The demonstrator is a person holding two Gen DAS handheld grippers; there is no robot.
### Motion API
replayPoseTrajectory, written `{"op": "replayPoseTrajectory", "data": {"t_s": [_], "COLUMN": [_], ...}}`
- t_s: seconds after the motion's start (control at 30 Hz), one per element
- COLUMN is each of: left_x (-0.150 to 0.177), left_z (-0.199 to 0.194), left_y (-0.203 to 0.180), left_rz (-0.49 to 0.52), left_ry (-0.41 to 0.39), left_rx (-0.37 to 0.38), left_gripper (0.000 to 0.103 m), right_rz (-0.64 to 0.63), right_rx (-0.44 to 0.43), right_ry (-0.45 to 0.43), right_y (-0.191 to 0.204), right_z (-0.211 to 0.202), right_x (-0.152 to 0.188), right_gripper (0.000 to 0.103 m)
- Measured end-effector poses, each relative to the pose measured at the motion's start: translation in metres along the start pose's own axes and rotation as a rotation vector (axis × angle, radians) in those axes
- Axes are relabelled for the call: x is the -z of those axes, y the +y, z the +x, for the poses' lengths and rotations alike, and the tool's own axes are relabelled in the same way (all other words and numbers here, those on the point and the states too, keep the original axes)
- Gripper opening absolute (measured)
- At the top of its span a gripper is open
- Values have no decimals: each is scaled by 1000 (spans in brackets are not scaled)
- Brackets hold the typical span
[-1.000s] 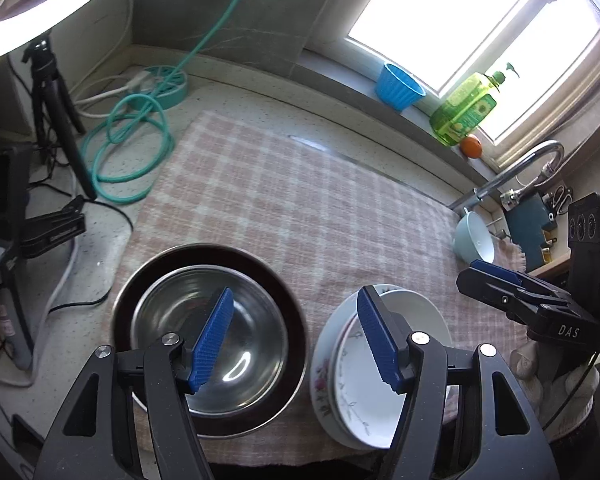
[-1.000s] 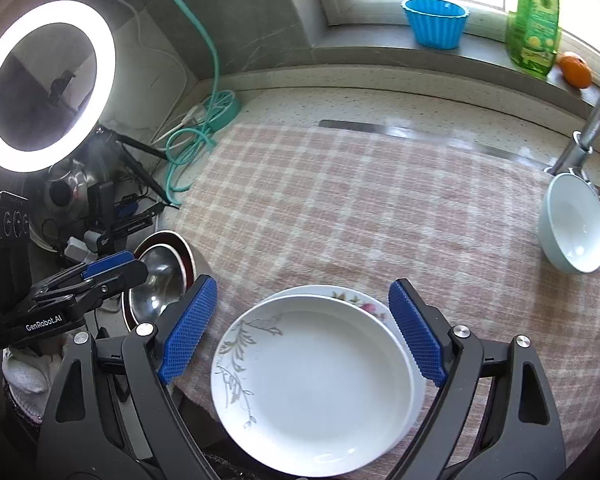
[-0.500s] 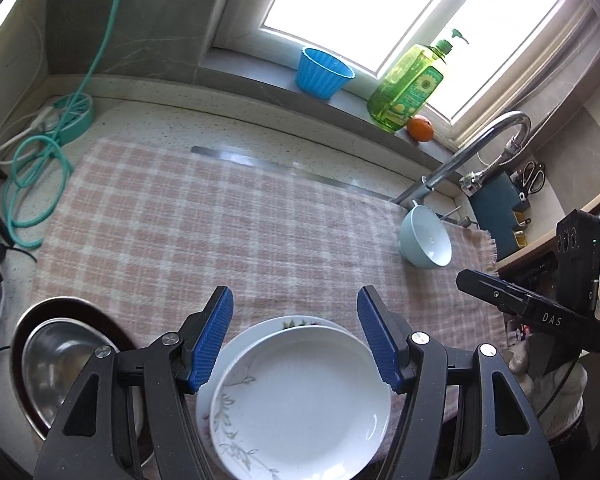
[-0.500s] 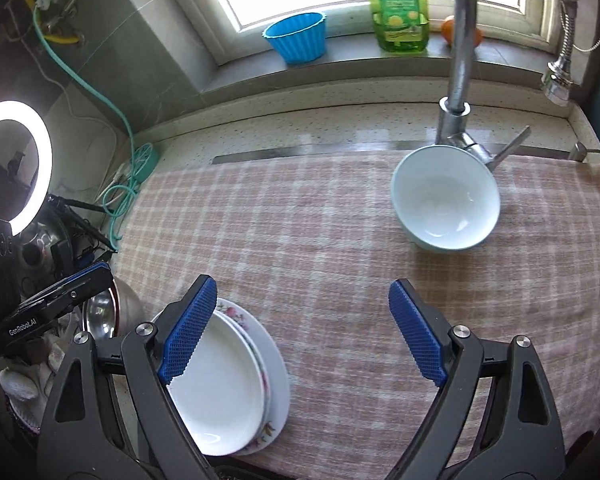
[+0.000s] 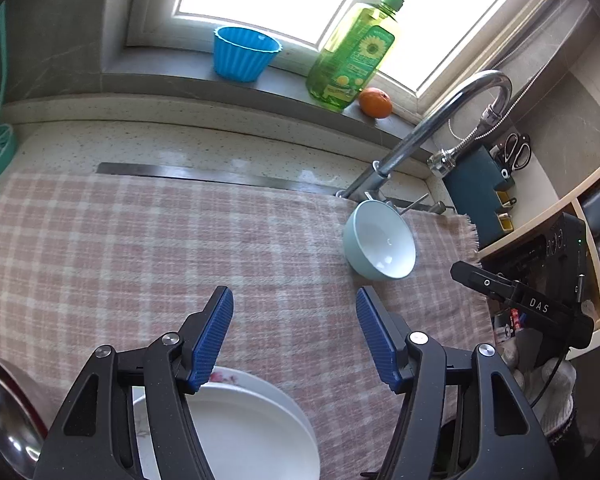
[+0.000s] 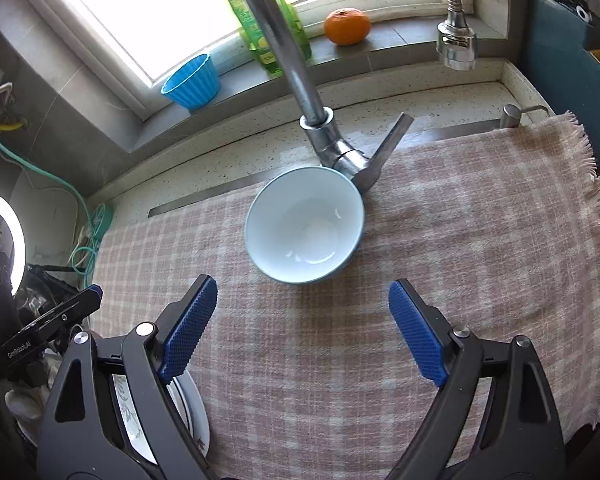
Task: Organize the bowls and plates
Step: 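Move both grippers toward the white ceramic bowl by the faucet, then close the right gripper on the white ceramic bowl rim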
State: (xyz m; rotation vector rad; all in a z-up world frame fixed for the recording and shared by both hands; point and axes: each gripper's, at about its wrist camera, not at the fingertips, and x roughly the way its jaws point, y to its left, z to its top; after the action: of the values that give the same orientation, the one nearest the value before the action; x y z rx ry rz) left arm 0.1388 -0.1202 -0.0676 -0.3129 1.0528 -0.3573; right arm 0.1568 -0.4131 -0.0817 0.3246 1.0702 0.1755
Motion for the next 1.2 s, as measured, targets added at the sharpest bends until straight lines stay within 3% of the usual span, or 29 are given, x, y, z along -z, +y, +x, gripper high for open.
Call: {"op": "replayPoseTrajectory", "data": {"t_s": [0.13, 0.27, 0.53, 0.73, 0.83, 1.03, 1.2], "left_x": [-10, -20, -38, -45, -47, -53, -55], "left_z": [20, 40, 84, 108, 116, 131, 144], "left_y": [-15, -23, -41, -45, -47, -51, -48], "left_rz": [3, -17, -20, -42, -40, -35, -57], "left_ry": [23, 49, 110, 144, 156, 175, 198], "left_rx": [27, 53, 58, 48, 40, 24, 29], "left_gripper": [58, 54, 33, 30, 28, 27, 21], "right_rz": [36, 73, 81, 83, 90, 91, 88], "right_rx": [-25, -33, -65, -88, -103, -116, -109], "right_ry": [6, 29, 88, 112, 131, 154, 169], "right_y": [-24, -43, -56, -59, -61, -63, -65], "right_z": [5, 18, 47, 60, 68, 80, 87], "right_x": [-9, -18, -30, -40, -42, -44, -47], "right_gripper": [88, 74, 56, 47, 38, 29, 22]}}
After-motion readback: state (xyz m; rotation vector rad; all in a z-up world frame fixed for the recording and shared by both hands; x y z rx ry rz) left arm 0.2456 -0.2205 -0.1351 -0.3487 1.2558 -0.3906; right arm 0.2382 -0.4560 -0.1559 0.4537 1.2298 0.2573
